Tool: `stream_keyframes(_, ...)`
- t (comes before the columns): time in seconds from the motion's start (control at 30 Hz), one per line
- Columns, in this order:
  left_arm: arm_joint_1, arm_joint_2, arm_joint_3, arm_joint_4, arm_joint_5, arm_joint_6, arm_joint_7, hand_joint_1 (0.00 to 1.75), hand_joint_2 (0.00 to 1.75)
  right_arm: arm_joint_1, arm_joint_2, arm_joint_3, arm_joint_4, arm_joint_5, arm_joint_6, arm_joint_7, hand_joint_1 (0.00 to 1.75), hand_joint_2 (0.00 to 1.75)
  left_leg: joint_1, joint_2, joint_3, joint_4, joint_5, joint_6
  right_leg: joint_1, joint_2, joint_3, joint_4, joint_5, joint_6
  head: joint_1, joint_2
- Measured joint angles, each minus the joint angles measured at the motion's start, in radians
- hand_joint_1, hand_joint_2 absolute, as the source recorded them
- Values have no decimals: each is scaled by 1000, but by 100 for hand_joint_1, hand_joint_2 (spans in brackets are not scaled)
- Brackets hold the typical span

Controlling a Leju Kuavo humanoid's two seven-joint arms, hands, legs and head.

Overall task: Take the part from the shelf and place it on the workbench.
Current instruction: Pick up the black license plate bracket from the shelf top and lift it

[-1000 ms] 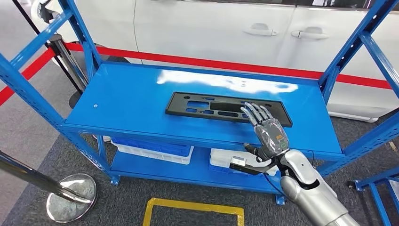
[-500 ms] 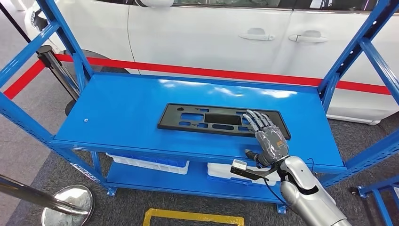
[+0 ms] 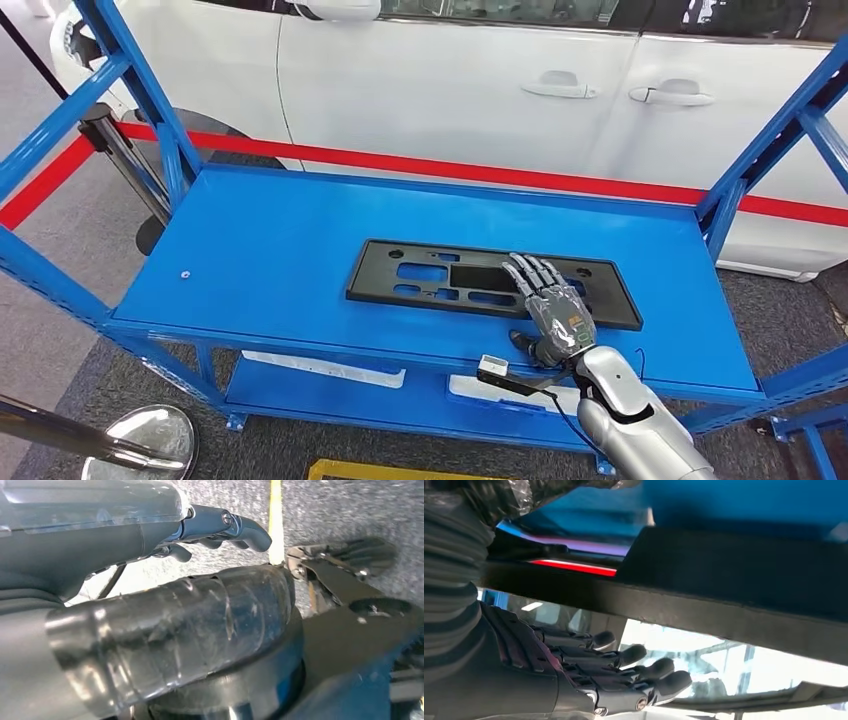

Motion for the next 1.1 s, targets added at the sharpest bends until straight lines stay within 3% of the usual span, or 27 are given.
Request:
stream_keyframes(0.07,-1,0,0,0,-4,0,0,0,0,-12,14,8,20,8,-8,4,0,175,0,0,14,6,-9,-16,8,1,12,-22,-2,-14,0,0)
stream_keyframes(0.17,-4,0,0,0,-10,0,0,0,0,-28,32,14,39,11,-11,6,3,175,2,2,15,44,-27,-32,5,3,42,-33,9,-35,0,0)
stream_keyframes(0.23,-5,0,-1,0,-12,0,-1,0,0,-35,41,17,50,10,-11,6,29,175,4,3,-34,137,-67,-38,5,2,53,-37,6,-47,0,0)
stream_keyframes(0.3,-4,1,-1,0,-12,2,-2,0,0,-38,51,18,63,8,-11,6,52,175,4,3,-110,254,-115,-41,6,3,55,-37,1,-53,0,0)
stream_keyframes(0.33,-2,1,-1,0,-12,4,-3,0,0,-38,56,19,69,6,-11,6,83,175,4,3,-134,280,-120,-42,7,5,57,-37,-1,-54,0,0)
stream_keyframes(0.37,0,1,0,0,-11,7,-4,0,0,-38,60,19,75,5,-11,6,113,175,4,3,-143,274,-106,-42,7,8,60,-36,-4,-54,0,0)
stream_keyframes(0.43,3,1,0,0,-9,10,-6,0,0,-38,67,21,84,3,-10,6,175,175,4,3,-108,159,-26,-40,7,14,67,-34,-10,-49,0,0)
stream_keyframes(0.47,3,1,0,0,-8,11,-7,0,0,-38,69,21,88,2,-10,5,175,175,3,4,-87,96,3,-36,8,16,70,-31,-13,-46,0,0)
stream_keyframes(0.53,0,1,0,0,-2,13,-10,0,0,-38,71,22,96,-4,-9,4,175,175,-2,3,-65,27,17,-27,10,17,68,-27,-18,-35,0,0)
stream_keyframes(0.57,0,1,0,0,3,13,-12,0,0,-38,72,22,99,-7,-8,3,175,175,-3,2,-65,22,18,-25,12,17,67,-25,-23,-33,1,0)
stream_keyframes(0.63,1,1,4,0,10,13,-15,0,0,-39,72,22,102,-12,-7,2,175,175,-2,2,-61,17,39,-24,15,17,67,-24,-25,-43,1,0)
stream_keyframes(0.7,2,2,9,0,15,13,-15,0,87,-41,72,22,104,-16,-7,2,175,175,-2,3,-59,16,42,-23,15,18,70,-27,-22,-51,1,0)
stream_keyframes(0.77,0,2,15,0,25,11,-16,0,175,-43,72,22,105,-17,-8,2,175,175,-3,3,-58,16,41,-18,15,18,73,-32,-22,-46,1,0)
stream_keyframes(1.1,-2,0,45,0,49,6,-29,0,175,-36,71,20,102,-18,-26,1,175,175,-4,3,-55,17,35,-9,13,18,79,-40,-25,-21,1,0)
